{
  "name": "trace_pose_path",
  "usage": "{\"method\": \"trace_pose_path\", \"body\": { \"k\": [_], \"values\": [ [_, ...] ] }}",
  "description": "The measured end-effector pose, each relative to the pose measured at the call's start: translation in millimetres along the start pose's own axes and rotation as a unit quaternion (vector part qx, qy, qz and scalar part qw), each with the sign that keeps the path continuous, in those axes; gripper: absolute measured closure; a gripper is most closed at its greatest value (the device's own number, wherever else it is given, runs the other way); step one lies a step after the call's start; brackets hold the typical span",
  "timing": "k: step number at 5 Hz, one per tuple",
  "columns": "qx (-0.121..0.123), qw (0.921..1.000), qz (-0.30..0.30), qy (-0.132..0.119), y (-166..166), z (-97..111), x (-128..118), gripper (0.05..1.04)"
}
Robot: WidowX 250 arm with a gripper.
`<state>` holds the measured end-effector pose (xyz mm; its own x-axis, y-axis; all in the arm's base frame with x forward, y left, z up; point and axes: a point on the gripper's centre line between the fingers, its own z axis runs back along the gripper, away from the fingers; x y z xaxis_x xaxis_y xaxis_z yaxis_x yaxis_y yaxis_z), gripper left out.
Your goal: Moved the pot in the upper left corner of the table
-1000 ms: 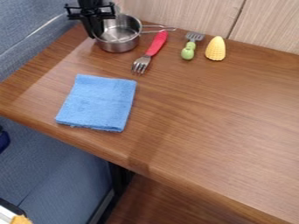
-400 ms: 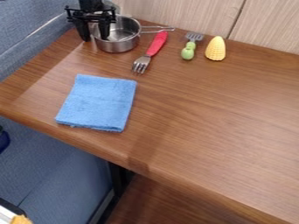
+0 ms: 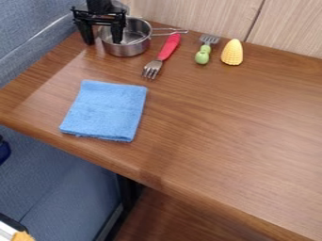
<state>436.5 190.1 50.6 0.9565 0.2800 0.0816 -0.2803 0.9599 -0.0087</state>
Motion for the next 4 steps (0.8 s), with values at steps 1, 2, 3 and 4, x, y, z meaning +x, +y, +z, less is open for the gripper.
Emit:
{"method": "trace_pose_path", "body": {
  "k": [1,2,3,4],
  "values": [
    [-0.006,0.9997,-0.001,-0.024,-3,23,-2,0.077],
    [-0.008,0.9986,0.001,-0.052,-3,46,-8,0.081],
    [-0.006,0.9968,0.010,-0.080,5,69,-16,0.083],
    [-0.012,0.9967,0.005,-0.080,2,71,-24,0.082]
  ]
}}
